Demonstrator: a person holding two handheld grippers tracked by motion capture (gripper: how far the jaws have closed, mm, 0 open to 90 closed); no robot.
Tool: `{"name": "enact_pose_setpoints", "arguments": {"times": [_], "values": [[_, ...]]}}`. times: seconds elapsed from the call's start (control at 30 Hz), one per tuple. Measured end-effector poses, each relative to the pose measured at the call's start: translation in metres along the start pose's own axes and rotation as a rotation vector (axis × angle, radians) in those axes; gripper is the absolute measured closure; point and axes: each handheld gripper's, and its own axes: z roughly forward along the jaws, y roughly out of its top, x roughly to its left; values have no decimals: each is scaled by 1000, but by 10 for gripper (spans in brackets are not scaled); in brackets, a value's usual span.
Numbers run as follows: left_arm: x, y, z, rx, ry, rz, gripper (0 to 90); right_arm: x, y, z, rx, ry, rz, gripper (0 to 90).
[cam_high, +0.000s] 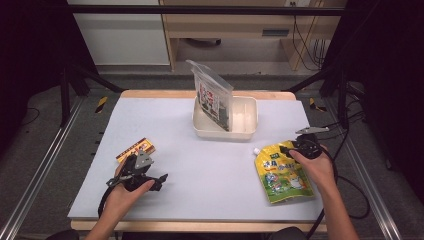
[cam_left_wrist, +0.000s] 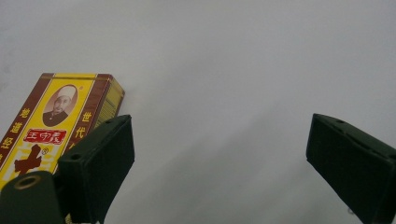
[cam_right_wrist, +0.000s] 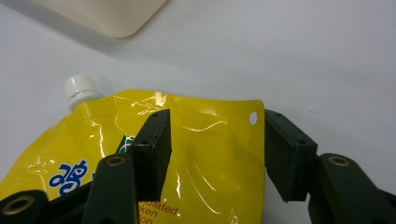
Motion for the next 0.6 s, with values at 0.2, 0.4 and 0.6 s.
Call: {"name": "enact_pose_setpoints", "arguments": {"times": [0.2, 0.4, 0.6], "values": [[0, 0, 0, 2, 2, 0, 77, 6, 1, -7, -18, -2, -15, 492], [0, 0, 0, 2, 2, 1, 77, 11, 0, -14, -24, 0, -37, 529], [0, 0, 0, 2, 2, 1, 77, 16, -3, -14, -13, -7, -69, 561]]}}
